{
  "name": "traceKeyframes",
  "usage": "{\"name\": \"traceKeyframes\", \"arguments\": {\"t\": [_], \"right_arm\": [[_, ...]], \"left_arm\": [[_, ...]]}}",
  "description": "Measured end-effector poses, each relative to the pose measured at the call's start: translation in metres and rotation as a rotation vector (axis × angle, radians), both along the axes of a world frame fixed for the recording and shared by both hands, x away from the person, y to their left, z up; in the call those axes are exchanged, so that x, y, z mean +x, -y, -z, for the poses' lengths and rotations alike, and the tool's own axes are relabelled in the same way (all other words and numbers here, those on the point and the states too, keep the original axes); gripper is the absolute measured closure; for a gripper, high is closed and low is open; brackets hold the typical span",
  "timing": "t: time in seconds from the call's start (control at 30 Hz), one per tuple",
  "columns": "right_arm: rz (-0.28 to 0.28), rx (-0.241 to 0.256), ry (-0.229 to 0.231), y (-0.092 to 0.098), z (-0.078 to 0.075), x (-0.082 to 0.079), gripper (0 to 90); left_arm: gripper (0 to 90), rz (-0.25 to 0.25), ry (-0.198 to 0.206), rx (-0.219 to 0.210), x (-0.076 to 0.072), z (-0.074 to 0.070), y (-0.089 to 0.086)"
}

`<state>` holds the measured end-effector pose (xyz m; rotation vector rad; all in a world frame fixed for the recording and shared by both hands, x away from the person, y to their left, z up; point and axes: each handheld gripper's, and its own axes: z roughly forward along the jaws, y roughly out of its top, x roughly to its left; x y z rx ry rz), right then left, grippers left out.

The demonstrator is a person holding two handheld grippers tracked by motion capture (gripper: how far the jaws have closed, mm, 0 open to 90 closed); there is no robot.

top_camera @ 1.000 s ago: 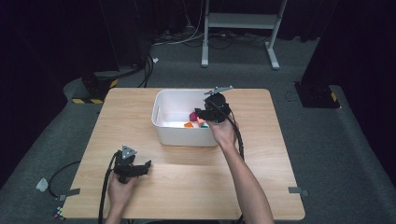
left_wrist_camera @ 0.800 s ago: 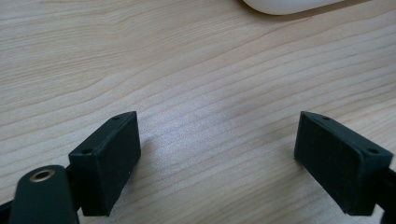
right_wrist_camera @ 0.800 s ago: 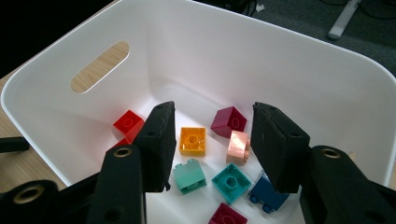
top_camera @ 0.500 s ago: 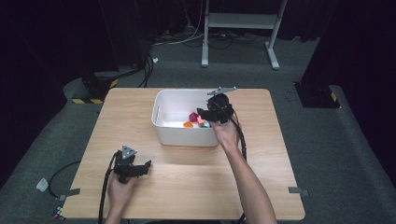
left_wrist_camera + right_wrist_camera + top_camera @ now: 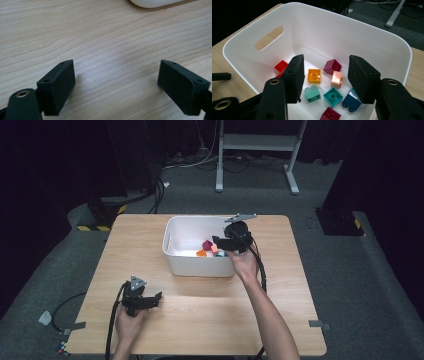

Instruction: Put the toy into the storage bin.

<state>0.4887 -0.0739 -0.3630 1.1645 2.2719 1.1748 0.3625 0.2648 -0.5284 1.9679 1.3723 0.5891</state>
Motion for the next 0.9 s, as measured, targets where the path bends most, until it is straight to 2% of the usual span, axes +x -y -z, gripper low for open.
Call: {"name": "traceKeyframes", "arguments": {"t": [0.6, 0.9], "right_arm": [[-0.007, 0.020, 0.028, 0.015, -0.009, -0.013, 46.7], [-0.006, 0.029, 0.035, 0.023, -0.007, -0.019, 46.6]], "left_arm": [[14.6, 0.000, 0.000, 0.001, 0.000, 0.000, 0.000], [14.6, 0.000, 0.000, 0.000, 0.000, 0.000, 0.000]]}}
